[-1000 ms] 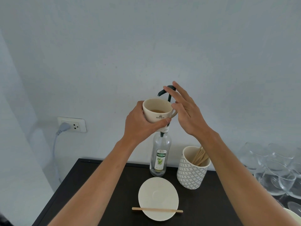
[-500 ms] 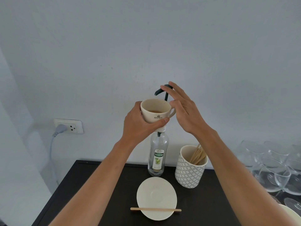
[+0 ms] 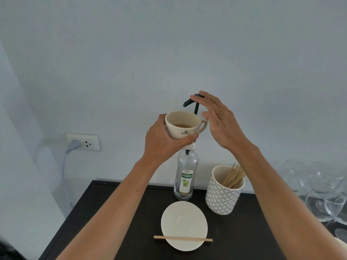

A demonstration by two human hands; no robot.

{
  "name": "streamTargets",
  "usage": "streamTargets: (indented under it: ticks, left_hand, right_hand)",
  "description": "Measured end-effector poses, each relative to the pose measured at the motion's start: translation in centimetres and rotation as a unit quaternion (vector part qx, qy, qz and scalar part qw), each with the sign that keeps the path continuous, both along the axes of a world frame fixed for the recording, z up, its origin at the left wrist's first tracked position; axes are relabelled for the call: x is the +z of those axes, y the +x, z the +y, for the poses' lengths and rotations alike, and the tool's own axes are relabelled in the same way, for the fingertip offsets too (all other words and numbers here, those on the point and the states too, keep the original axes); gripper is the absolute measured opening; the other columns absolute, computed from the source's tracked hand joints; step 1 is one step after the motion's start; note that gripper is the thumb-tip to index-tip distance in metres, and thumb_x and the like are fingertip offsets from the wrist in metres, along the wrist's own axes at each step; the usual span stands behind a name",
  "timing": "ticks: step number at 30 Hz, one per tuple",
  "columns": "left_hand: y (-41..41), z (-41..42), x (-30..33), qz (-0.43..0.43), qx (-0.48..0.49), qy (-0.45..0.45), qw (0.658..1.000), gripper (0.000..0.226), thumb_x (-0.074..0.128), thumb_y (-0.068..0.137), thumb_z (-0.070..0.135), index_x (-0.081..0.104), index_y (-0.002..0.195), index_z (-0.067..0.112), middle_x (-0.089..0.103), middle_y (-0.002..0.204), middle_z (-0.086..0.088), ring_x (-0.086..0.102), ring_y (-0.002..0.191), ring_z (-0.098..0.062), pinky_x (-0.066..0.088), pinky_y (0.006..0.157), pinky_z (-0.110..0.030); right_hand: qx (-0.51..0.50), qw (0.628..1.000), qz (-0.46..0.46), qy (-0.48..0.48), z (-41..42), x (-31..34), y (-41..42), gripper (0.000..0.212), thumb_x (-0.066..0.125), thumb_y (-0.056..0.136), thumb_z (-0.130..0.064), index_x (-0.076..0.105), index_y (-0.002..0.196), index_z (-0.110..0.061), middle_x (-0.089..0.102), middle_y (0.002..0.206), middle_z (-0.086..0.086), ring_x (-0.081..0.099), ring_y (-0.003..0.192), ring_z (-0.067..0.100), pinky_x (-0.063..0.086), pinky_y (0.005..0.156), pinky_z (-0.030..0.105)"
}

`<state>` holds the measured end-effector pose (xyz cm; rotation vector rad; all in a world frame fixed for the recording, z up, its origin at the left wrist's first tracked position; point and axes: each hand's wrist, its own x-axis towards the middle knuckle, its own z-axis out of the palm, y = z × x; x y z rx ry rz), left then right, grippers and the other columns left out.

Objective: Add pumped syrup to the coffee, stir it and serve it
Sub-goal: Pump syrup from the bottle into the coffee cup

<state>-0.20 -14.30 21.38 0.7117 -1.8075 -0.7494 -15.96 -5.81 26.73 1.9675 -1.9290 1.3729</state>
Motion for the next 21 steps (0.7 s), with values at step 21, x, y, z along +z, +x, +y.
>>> streamTargets:
  ticks: [21]
  left_hand:
    - [-0.47,-0.38,0.19,0.006,-0.006,0.02,1.0,0.081,0.076,0.048,0.073,0.052,0.114,0.031,0.063,0.104,0.019,0.062,0.094,0.0,0.058,0.077,-0.036]
  right_hand:
    - [0.009,0.999,-0.047,0.013,0.0,0.45,0.16,0.053,0.03,0.094,-0.025,0.057,0.138,-0.035,0.038,0.156,-0.014,0.03,0.127,-0.025,0.027,0.119,0.044]
